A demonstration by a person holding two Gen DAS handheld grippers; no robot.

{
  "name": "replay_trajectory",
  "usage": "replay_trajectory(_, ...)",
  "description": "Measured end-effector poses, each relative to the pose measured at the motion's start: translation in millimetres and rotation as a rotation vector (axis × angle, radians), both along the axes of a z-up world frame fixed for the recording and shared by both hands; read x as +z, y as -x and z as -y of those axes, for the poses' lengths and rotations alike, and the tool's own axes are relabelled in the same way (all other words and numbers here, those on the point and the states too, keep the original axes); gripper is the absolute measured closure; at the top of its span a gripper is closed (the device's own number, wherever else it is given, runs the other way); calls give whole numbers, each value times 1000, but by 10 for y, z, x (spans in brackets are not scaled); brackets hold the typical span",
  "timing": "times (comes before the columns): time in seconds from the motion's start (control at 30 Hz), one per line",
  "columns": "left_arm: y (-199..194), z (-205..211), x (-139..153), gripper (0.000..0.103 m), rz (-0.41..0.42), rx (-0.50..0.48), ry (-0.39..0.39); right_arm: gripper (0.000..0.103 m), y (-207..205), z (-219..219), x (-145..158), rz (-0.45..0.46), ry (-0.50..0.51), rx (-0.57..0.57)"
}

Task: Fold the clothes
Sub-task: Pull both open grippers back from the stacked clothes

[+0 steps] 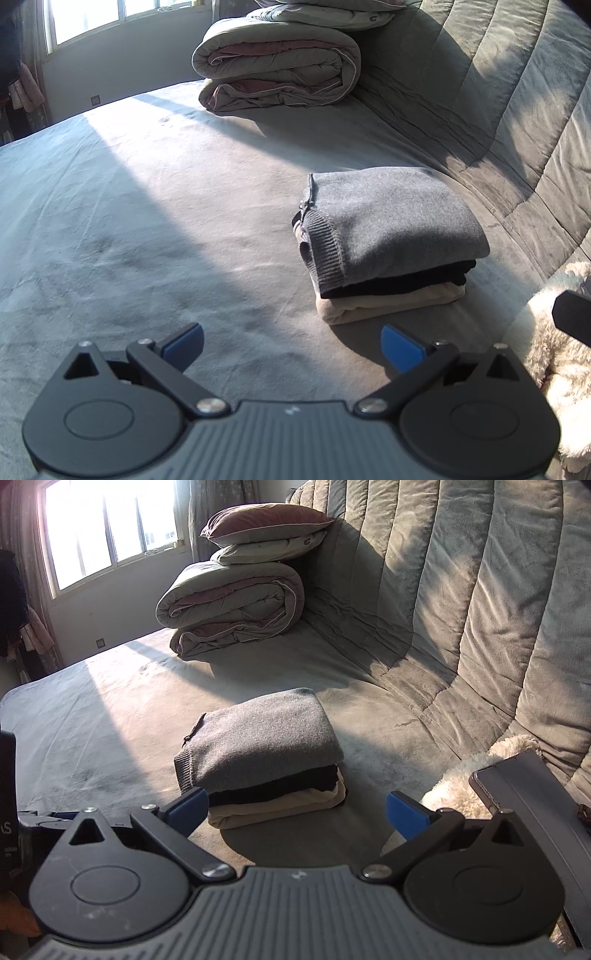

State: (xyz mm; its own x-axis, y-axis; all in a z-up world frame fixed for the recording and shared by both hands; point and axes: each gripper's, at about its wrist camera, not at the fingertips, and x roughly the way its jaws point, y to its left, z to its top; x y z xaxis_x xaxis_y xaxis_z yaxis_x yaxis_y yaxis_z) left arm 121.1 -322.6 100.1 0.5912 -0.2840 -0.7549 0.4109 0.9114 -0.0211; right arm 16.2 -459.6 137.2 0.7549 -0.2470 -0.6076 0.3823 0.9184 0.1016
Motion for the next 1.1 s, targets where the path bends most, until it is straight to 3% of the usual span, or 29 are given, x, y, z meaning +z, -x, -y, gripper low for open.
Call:
replay_trajectory(0.2,44,56,-30,1,2,-26,-25,0,42,90,-55,-37,13,-74)
replay_trajectory(1.1,200,131,48,1,24,-56,-38,0,104,14,-42,-52,17,-12)
